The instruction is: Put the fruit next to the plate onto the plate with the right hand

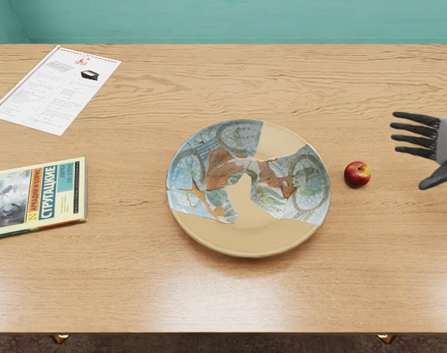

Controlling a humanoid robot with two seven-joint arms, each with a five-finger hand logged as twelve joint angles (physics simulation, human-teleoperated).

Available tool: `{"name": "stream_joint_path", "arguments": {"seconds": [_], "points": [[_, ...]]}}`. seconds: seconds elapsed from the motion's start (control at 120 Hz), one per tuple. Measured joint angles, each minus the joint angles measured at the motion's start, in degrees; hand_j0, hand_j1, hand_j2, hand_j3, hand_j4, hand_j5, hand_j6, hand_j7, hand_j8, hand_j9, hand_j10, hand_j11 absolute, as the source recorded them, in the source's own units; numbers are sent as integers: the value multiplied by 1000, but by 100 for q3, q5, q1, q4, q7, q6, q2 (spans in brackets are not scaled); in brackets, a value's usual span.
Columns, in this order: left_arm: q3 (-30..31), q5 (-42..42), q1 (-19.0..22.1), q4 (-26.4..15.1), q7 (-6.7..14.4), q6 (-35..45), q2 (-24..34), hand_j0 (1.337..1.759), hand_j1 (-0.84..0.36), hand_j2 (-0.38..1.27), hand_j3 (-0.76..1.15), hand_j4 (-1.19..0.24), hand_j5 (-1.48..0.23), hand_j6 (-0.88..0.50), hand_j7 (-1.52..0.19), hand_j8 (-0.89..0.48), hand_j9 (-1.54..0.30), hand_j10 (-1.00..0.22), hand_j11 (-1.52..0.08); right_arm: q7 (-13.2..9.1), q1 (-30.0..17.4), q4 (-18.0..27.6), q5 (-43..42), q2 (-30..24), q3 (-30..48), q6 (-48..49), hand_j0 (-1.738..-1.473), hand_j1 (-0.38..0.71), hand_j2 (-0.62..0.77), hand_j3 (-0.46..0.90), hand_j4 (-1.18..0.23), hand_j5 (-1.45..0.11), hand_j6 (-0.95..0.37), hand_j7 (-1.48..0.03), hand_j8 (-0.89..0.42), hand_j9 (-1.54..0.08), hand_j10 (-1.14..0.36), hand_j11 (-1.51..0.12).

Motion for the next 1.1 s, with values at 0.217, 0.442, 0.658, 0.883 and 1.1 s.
{"name": "stream_joint_path", "arguments": {"seconds": [0.217, 0.442, 0.658, 0.883, 1.1], "points": [[-1, 0, 0, 0, 0, 0, 0, 1658, 335, 3, 0, -12, -16, -13, -16, -12, -16, -12, -16, -595, 191, 119, -1050, 135, 416, 1, -1658, -347, 1, 0, -2, -3, -2, -3, -2, -2, -2, -2], [0, 0, 0, 0, 0, 0, 0, 1658, 335, 3, 0, -12, -15, -12, -15, -12, -15, -12, -15, -839, 308, 692, -3882, 720, 1143, -33, -1658, -297, -7, 0, -46, -57, -46, -57, -46, -57, -45, -57], [1, 0, 0, 0, 0, 0, 0, 1658, 335, 3, 0, -12, -15, -12, -15, -12, -15, -12, -15, -857, -113, 1206, -6290, 1844, 1222, -1355, -1658, -280, -10, 0, -61, -76, -62, -76, -61, -76, -60, -76], [1, 0, 0, 0, 0, 0, 0, 1658, 335, 3, 0, -12, -15, -13, -15, -12, -15, -12, -15, -864, -478, 1260, -7085, 2267, 1082, -2171, -1658, -208, -22, 0, -121, -155, -123, -154, -122, -154, -121, -154], [1, 0, 0, 0, 0, 0, 0, 1658, 335, 3, 0, -12, -15, -12, -15, -12, -15, -12, -15, -864, -544, 1166, -7412, 2396, 625, -3100, -1658, -179, -26, 0, -145, -186, -147, -186, -146, -186, -145, -186]]}}
